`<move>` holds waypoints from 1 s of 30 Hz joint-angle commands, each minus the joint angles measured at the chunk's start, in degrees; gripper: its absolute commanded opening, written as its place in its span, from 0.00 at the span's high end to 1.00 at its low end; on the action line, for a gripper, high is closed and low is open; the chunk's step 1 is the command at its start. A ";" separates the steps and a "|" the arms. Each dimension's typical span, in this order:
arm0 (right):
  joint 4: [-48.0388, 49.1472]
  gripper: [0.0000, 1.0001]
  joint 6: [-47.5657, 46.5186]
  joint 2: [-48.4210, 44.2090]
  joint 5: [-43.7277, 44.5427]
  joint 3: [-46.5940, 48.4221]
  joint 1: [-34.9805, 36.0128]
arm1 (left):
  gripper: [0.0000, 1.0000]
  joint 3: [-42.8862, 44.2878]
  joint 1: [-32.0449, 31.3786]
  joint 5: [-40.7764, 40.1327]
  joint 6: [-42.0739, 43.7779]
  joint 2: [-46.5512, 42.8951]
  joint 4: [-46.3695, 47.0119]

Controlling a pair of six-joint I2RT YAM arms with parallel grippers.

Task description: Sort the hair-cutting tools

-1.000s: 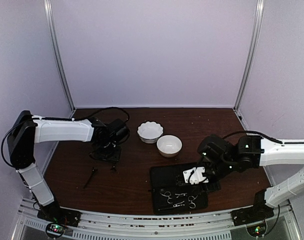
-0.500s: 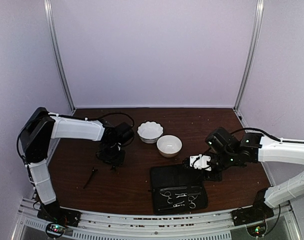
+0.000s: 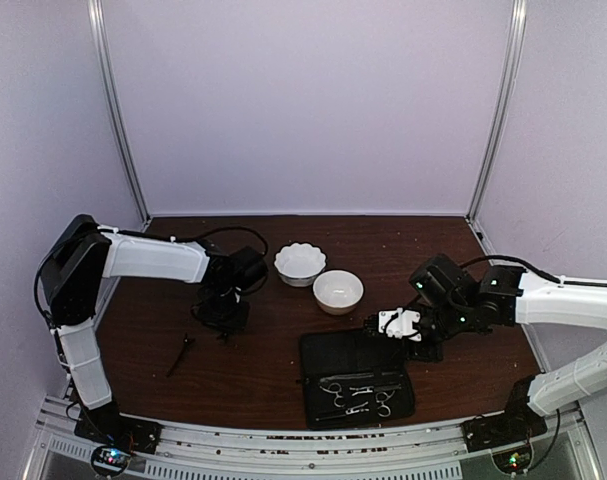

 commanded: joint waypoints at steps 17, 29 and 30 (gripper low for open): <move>0.80 0.58 0.00 0.55 1.66 -0.31 -0.18 | 0.79 2.25 2.60 -3.27 6.16 1.70 -2.95; 0.98 0.58 -0.01 0.66 2.06 -0.44 -0.22 | 0.80 3.34 2.83 -0.78 9.52 2.94 -1.28; 1.02 0.58 0.00 0.64 2.14 -0.48 -0.22 | 0.82 3.43 2.87 -0.62 9.82 3.06 -1.20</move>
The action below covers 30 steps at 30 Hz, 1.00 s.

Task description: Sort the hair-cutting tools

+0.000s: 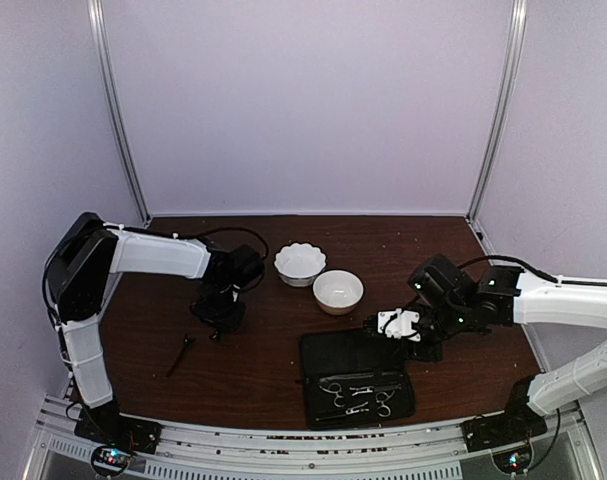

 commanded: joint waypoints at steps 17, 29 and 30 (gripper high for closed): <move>-0.47 0.58 6.41 -1.04 -6.81 4.61 -12.24 | 1.00 -1.42 -5.85 0.51 10.85 -13.68 -1.00; -4.41 0.57 13.18 10.32 -17.07 12.07 -24.84 | 1.00 9.60 -19.26 1.72 27.54 -10.36 -0.95; -4.34 0.57 13.41 11.29 -16.83 11.93 -25.36 | 1.00 11.26 -19.81 3.07 28.35 -9.61 -1.00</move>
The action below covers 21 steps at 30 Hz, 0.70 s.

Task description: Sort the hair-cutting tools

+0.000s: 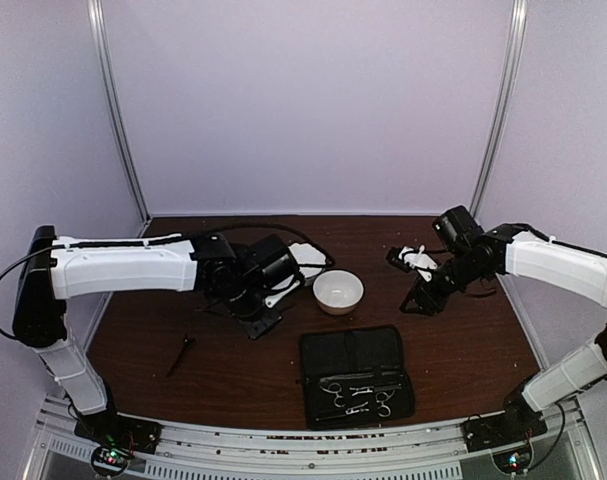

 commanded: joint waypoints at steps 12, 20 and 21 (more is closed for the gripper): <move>-4.91 0.56 2.88 7.91 -11.43 -1.19 -6.63 | 1.00 23.71 -6.58 5.30 13.60 18.03 -7.90; -8.66 0.55 1.36 15.19 -14.38 0.24 -6.92 | 1.00 26.77 -6.91 3.29 13.16 21.91 -12.72; -8.83 0.55 1.44 16.03 -14.75 0.41 -6.92 | 1.00 26.81 -6.96 3.63 13.16 21.95 -12.92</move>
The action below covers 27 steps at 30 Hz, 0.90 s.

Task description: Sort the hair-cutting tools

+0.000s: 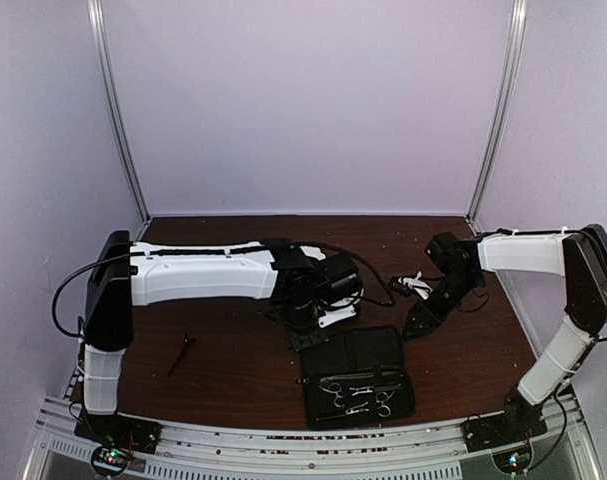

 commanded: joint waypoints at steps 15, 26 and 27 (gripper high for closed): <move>-4.59 0.53 -1.57 7.79 -7.51 2.75 -0.37 | 1.00 3.54 -0.28 1.53 0.40 2.96 -5.19; -5.25 0.64 -2.08 8.92 -8.88 3.07 -0.39 | 1.00 7.55 -0.27 1.90 1.41 7.63 -5.26; -5.20 0.64 -2.11 8.91 -8.86 3.07 -0.36 | 1.00 8.07 -0.28 2.05 1.30 8.06 -5.26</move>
